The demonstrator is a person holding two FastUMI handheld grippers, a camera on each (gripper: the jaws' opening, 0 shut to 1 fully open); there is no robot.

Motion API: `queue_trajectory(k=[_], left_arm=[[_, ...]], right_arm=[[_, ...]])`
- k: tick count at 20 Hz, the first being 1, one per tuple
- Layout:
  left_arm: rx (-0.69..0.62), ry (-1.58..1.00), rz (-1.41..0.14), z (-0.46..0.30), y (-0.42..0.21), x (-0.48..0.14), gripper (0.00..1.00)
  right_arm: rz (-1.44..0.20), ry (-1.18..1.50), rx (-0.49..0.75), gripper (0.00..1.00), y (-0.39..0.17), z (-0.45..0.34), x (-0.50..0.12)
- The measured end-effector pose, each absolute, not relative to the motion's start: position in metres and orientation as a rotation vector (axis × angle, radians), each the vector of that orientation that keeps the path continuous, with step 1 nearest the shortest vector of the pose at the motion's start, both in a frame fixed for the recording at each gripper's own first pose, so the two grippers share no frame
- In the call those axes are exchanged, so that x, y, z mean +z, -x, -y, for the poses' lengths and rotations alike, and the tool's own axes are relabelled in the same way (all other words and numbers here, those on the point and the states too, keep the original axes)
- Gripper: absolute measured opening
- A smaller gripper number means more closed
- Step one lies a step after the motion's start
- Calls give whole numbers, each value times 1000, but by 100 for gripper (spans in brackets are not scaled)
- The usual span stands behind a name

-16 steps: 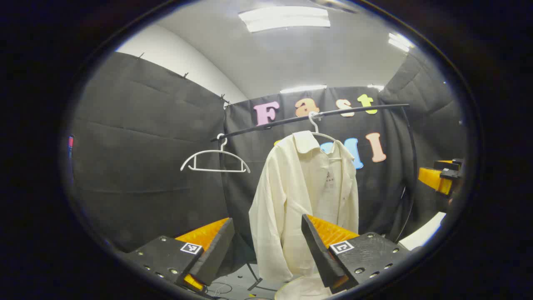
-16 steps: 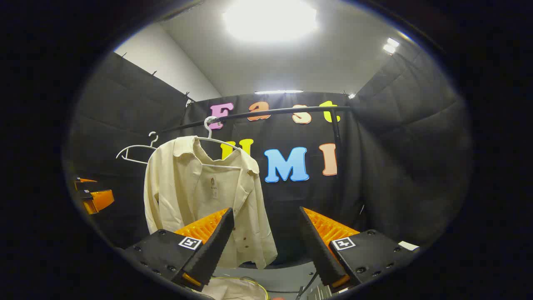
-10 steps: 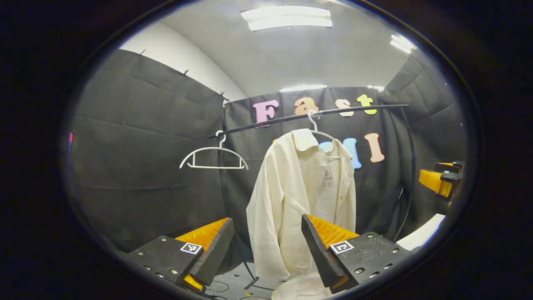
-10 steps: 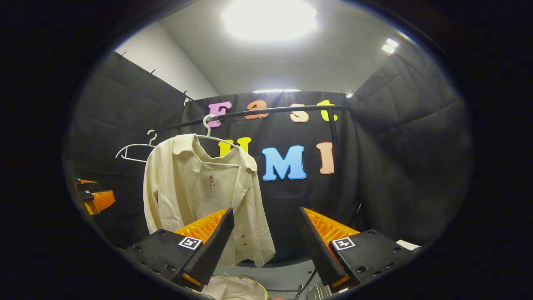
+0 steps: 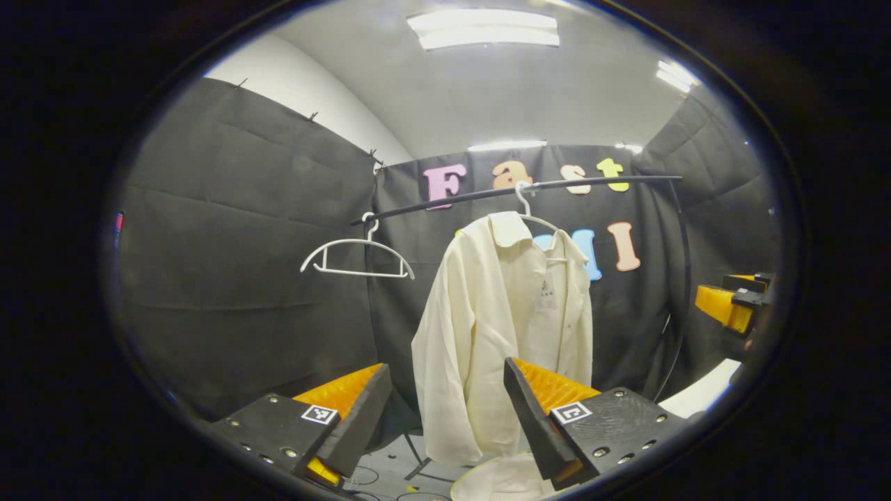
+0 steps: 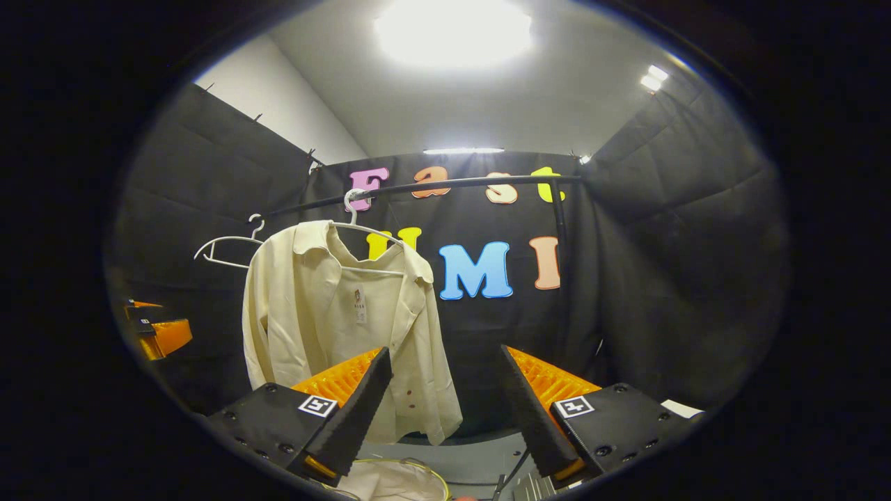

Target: Grasp the clothes on the hanger with both hands and then place them into the laundry hamper below.

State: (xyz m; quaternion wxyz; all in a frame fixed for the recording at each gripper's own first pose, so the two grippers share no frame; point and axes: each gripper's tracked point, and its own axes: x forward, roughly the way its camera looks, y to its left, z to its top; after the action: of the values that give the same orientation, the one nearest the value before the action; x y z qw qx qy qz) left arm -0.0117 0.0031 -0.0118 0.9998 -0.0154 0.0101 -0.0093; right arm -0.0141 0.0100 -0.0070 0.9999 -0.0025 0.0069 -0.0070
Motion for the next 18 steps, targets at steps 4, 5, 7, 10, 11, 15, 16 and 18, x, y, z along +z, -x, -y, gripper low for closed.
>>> queue_trajectory(k=[4, 5, 7, 10, 11, 15, 16, 18], left_arm=[[-23, 35, -9, -8, 13, -10, 95], [-21, 42, -6, -10, 13, -9, 95], [-29, 72, -1, -10, 13, -5, 96], [-25, 89, 25, -8, 9, 5, 95], [-12, 83, 29, -10, 6, 9, 95], [-6, 81, 26, 3, -13, 14, 94], [-5, 80, 23, 6, -20, 13, 94], [3, 90, 27, 11, -37, 15, 94]], right_arm=[[-2, 4, -4, 98, 15, -23, -3], [1, 4, 3, 97, 14, -28, -3], [1, -3, 7, 98, 8, -35, -1], [-12, -24, 17, 98, -4, -44, 0], [-11, -25, 17, 98, -10, -45, 2], [-31, -11, 26, 98, -41, -47, -4], [-32, -9, 32, 98, -52, -48, -4], [-17, -16, 53, 98, -72, -51, 0]])
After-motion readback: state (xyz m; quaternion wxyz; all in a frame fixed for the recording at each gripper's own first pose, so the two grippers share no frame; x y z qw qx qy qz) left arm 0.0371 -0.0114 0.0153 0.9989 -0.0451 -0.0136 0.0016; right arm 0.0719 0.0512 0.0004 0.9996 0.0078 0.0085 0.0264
